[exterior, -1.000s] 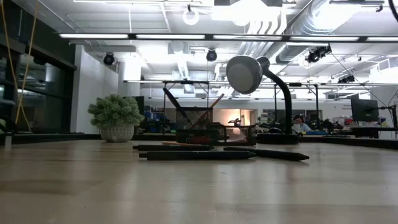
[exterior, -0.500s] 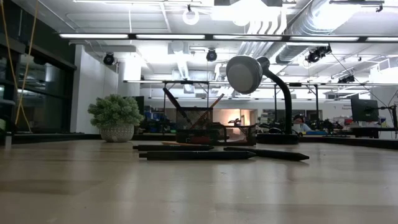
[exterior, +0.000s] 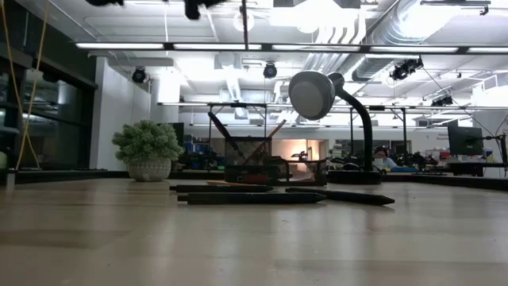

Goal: Pick and place office supplies into organizer
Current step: Put the bottom orange pencil into the black desk organizer, then put the orange pencil into the black desk organizer

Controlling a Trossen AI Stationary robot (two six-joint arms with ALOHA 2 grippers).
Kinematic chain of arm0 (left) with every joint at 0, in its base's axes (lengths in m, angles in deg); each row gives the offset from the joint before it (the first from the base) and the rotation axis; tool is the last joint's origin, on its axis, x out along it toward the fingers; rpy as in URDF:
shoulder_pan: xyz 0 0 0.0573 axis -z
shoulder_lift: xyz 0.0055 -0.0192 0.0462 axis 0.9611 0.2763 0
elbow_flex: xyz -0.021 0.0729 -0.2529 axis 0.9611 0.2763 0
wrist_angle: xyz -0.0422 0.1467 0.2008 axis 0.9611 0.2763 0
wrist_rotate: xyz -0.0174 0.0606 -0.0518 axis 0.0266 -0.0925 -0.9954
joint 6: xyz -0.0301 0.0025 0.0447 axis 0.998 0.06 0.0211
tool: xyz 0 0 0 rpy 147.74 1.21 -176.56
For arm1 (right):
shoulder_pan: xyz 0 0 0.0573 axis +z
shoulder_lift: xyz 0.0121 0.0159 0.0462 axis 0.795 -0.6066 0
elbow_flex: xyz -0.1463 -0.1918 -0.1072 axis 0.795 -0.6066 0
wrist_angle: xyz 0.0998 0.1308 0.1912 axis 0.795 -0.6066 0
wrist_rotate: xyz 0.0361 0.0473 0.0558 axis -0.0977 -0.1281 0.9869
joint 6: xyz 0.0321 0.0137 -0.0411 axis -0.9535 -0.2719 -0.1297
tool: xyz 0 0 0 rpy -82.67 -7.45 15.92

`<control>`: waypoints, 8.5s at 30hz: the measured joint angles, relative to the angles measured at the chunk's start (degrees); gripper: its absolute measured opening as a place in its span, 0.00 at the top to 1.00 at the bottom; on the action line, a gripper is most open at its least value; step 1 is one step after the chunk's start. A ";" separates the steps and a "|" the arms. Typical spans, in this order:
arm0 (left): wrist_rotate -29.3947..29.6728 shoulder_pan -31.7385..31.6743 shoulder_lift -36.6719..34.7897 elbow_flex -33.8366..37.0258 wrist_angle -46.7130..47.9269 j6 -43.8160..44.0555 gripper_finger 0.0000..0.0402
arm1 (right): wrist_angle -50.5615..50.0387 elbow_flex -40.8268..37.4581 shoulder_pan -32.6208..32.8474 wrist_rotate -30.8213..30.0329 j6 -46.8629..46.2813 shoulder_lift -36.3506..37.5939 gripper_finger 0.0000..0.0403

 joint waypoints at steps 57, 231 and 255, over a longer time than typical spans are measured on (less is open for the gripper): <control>-32.66 -25.59 34.41 -9.76 3.69 10.92 0.90 | 10.58 0.00 -22.44 8.15 7.13 2.83 0.99; 0.30 23.21 -4.48 6.28 47.38 20.85 1.00 | 63.76 -50.71 -39.99 43.21 19.03 4.66 0.89; 0.79 23.21 -4.46 6.28 46.58 20.87 1.00 | 63.66 -50.45 -39.99 43.91 20.52 3.22 0.88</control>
